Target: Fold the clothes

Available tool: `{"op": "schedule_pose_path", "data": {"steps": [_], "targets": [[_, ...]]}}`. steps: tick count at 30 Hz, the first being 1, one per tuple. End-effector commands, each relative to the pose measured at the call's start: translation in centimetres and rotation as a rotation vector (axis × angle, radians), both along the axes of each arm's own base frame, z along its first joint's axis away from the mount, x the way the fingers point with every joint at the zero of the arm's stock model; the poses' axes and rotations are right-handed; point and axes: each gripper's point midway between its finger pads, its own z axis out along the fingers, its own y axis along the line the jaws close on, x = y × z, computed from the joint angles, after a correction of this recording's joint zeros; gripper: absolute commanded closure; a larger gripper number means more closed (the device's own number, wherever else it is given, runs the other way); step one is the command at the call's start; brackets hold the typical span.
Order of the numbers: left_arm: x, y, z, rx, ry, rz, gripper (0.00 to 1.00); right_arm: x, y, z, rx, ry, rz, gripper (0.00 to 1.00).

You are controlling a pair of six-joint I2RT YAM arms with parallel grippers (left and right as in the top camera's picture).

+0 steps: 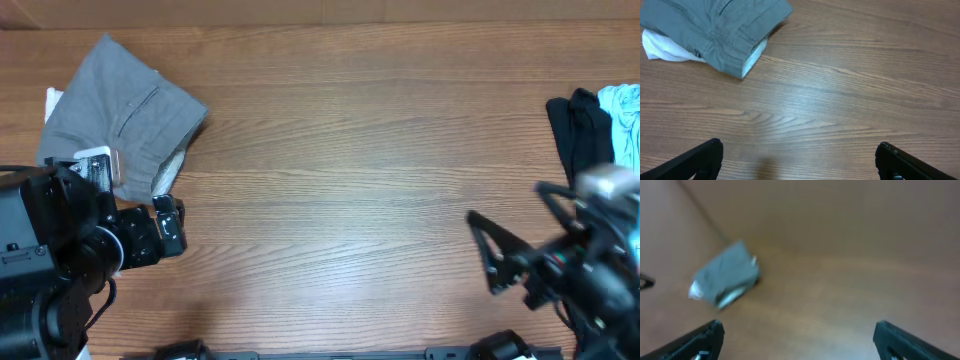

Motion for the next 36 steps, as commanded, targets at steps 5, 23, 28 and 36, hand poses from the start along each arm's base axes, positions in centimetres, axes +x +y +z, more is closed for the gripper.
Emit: {"op": "schedule_pose_path", "data": {"steps": [5,23,28,36], "targets": [[0.0,0.1,0.0,-0.001,0.002,0.017,0.0,3.5,-3.0,-5.2,-0.107,-0.08,-0.168,0.0],[0.0,0.1,0.0,-0.001,0.002,0.017,0.0,3.6,-1.8,-25.9,-0.068,-0.012,-0.09,0.0],[0.0,0.1,0.0,-0.001,0.002,0.017,0.0,4.0,-2.4,-26.9,-0.058,-0.071,-0.123,0.0],[0.0,0.1,0.0,-0.001,0.002,0.017,0.0,5.8,-2.0,-27.8,-0.041,-0.158,-0.114,0.0]]}}
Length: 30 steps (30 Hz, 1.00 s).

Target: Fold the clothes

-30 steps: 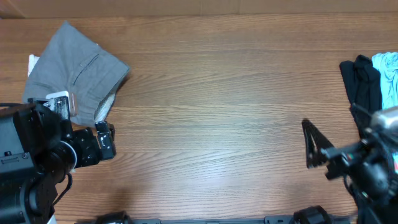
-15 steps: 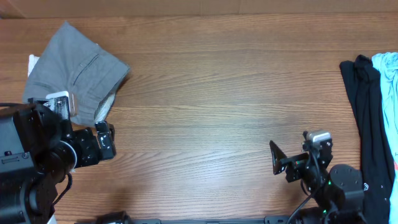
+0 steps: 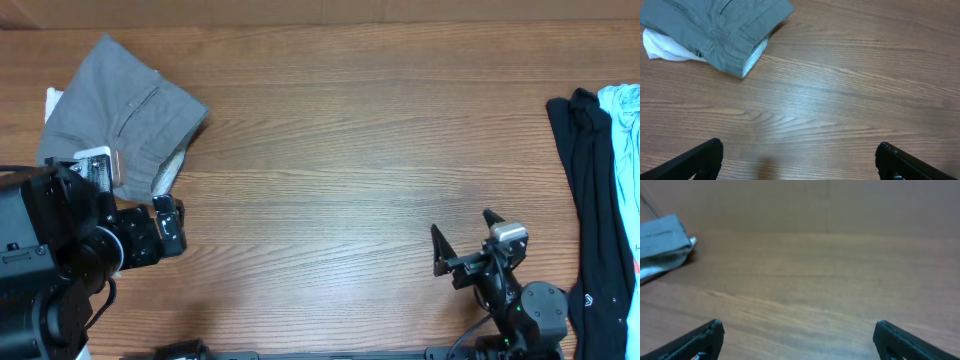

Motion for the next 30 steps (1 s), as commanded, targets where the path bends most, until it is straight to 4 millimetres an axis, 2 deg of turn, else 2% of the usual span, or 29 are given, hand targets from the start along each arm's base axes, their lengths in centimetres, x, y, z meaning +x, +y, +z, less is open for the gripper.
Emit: {"op": "schedule_pose_path", "data": {"steps": [1,2,4,30], "targets": [[0.02,0.07,0.06,-0.003,-0.001,0.015,0.0,0.48,0.07,-1.11,-0.001,-0.013,0.004,0.0],[0.02,0.07,0.06,-0.003,-0.001,0.015,0.0,0.64,0.08,-1.65,-0.001,-0.009,0.004,0.0],[0.02,0.07,0.06,-0.003,-0.001,0.015,0.0,0.78,0.13,-1.22,0.002,-0.034,0.006,0.0],[0.02,0.07,0.06,-0.003,-0.001,0.015,0.0,0.8,0.15,-1.35,0.001,-0.032,0.007,0.0]]}}
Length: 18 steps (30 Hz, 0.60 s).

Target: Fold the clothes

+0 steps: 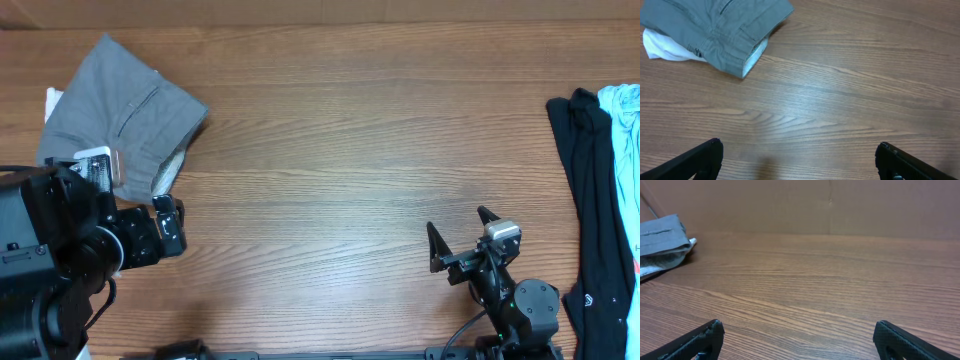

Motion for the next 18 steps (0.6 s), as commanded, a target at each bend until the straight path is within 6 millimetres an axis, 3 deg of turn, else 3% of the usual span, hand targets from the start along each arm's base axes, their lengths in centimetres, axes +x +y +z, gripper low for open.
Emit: {"op": "schedule_pose_path", "data": {"steps": [1,9,14,18], "targets": [[0.0,0.1,0.1,-0.003,-0.001,0.015,0.0,0.0,-0.1,0.1,-0.002,-0.014,-0.002,0.0],[-0.9,0.4,1.0,0.066,-0.063,0.016,0.0,0.0,-0.1,0.1,-0.002,-0.014,-0.002,0.0],[1.7,-0.7,3.6,0.078,-0.332,-0.053,0.0,0.0,-0.1,0.1,-0.002,-0.014,-0.002,0.0],[3.1,-2.0,3.2,0.083,-0.514,-0.132,0.0,0.0,-0.1,0.1,-0.002,-0.014,-0.002,0.0]]}}
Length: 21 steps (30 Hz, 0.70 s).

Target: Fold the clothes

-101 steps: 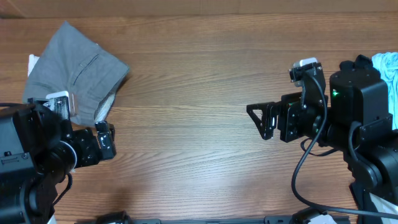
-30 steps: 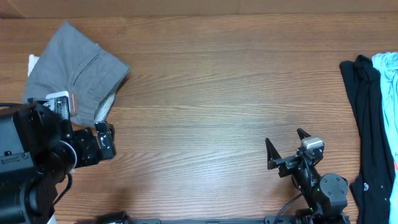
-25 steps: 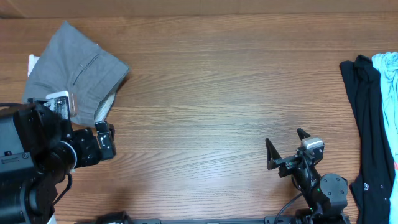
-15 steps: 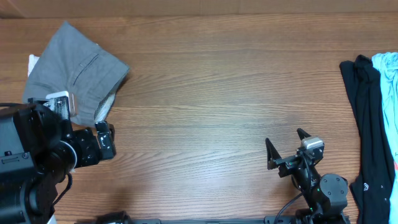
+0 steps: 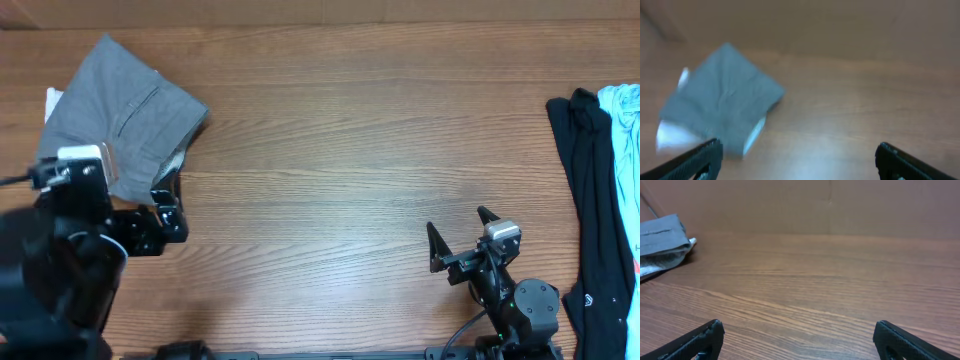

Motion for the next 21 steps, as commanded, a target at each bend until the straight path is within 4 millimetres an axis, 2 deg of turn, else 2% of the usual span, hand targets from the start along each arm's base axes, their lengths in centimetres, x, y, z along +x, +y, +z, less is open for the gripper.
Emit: {"op": "schedule_pose_path", "data": {"steps": [1,5,11,16,21], "targets": [[0.3,-1.4,-2.3,0.009,-0.055,-0.079,0.0,0.0,-0.1,0.1,-0.002,-0.013,-0.003,0.0],[1.0,-2.4,-4.5,0.023,-0.192,-0.123,0.0,0.0,-0.1,0.1,-0.002,-0.013,-0.002,0.0],[0.6,-3.3,-9.0,0.02,-0.29,-0.159,0.0,0.0,-0.1,0.1,-0.002,-0.013,-0.002,0.0],[0.2,-3.3,-12.6,-0.025,-0.338,-0.135,0.0,0.0,-0.1,0.1,-0.002,-0.013,-0.002,0.0],[-0.1,-3.3,-14.9,-0.049,-0.38,-0.134,0.0,0.0,-0.1,0.1,-0.002,-0.013,-0.002,0.0]]}}
